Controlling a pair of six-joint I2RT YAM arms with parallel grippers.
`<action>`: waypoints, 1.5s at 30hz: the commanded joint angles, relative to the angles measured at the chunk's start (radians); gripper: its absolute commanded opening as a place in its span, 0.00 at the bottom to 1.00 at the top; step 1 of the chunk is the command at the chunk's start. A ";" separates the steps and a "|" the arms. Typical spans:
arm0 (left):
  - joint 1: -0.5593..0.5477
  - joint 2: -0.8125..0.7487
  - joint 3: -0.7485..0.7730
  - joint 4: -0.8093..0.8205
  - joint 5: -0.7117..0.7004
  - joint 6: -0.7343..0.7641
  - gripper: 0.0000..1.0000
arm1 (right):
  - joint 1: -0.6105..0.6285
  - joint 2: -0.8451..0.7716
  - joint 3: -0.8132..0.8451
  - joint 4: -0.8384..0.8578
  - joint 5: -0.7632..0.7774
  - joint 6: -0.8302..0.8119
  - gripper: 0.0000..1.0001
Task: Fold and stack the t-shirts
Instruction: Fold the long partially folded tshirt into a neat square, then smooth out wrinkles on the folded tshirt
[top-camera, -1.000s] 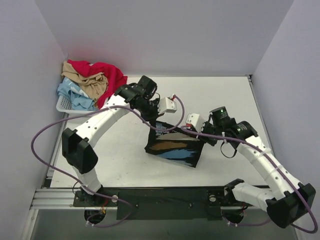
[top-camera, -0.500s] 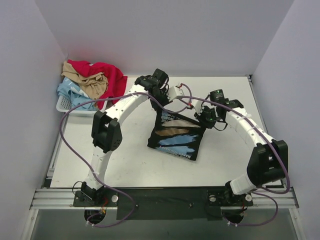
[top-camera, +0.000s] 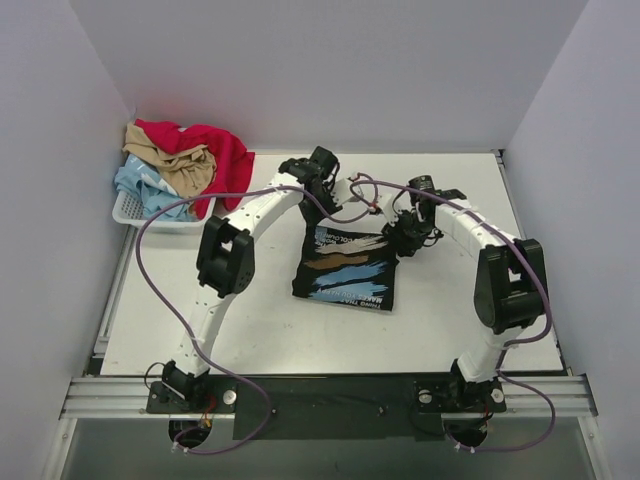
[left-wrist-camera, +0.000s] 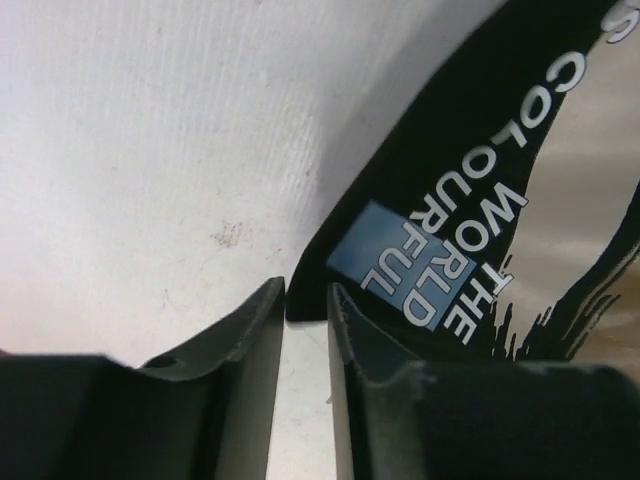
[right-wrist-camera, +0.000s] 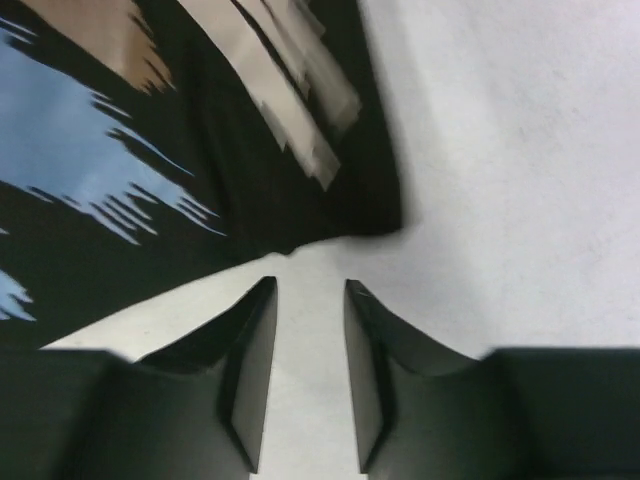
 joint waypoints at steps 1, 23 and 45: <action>0.006 0.011 0.044 0.055 -0.086 0.031 0.43 | -0.022 0.043 0.097 0.081 0.155 0.151 0.31; 0.011 -0.581 -0.948 0.565 0.336 -0.417 0.13 | 0.225 -0.296 -0.472 0.429 0.181 1.322 0.00; -0.055 -0.693 -0.996 0.592 0.447 -0.409 0.25 | 0.343 -0.527 -0.475 0.300 0.261 1.351 0.00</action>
